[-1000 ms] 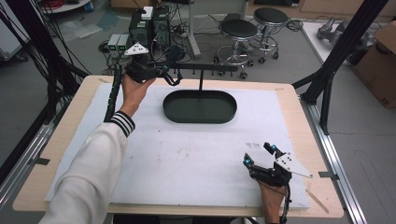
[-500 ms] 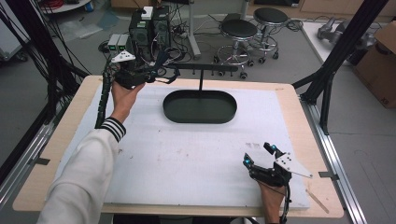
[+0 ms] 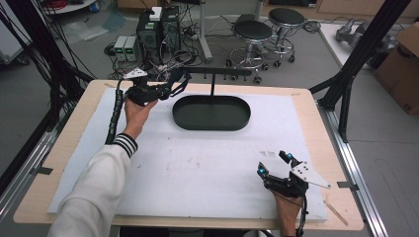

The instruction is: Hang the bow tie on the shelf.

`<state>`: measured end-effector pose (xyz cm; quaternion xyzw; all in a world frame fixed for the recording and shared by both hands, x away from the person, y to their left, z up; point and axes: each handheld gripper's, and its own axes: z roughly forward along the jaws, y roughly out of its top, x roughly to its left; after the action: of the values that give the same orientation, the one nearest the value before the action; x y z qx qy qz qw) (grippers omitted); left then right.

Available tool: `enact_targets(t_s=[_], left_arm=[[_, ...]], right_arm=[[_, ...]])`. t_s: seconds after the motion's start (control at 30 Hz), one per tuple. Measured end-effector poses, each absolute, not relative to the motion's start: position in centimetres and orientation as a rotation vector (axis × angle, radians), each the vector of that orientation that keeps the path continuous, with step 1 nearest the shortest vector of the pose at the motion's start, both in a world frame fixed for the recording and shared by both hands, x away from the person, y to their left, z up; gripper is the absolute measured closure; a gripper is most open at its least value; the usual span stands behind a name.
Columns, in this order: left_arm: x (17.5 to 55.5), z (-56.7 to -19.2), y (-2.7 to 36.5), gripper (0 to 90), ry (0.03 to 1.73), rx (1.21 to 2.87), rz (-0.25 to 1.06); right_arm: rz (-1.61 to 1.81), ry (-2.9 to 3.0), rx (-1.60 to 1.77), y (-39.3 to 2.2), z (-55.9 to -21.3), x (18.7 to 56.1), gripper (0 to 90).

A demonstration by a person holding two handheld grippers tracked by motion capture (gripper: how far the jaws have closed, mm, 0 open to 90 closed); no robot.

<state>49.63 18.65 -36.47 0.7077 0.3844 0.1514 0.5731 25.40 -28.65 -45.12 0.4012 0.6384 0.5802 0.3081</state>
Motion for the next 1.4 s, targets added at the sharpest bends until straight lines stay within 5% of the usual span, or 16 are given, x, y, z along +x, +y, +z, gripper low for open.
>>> enact_targets(t_s=[0.27, 0.33, 0.37, 0.43, 0.47, 0.9, 1.4], left_arm=[[49.5, -37.0, 18.3, 65.7, 0.898, 1.66, 0.3], [49.3, -37.1, 18.3, 43.7, 0.905, 1.663, 0.305], [49.1, -37.1, 18.3, 43.7, 0.907, 1.671, 0.304], [48.8, -37.1, 18.4, 21.8, 0.917, 1.731, 0.275], [48.7, -37.1, 18.5, 19.3, 0.907, 1.749, 0.265], [40.6, -37.5, 23.9, 17.5, 0.773, 1.706, 0.409], [29.4, -44.2, 31.5, 18.2, 0.81, 1.513, 0.554]], right_arm=[[1.537, 1.69, 1.059, -28.7, -45.1, 25.4, 10.5], [1.536, 1.69, 1.058, -28.7, -45.1, 25.4, 10.5], [1.536, 1.69, 1.058, -28.7, -45.1, 25.4, 10.5], [1.544, 1.684, 1.056, -28.8, -45.1, 25.4, 10.5], [1.548, 1.682, 1.06, -28.8, -45.1, 25.4, 10.5], [1.55, 1.681, 1.05, -28.8, -45.2, 25.3, 10.5], [1.513, 1.671, 1.047, -28.5, -45.1, 25.2, 10.5]])
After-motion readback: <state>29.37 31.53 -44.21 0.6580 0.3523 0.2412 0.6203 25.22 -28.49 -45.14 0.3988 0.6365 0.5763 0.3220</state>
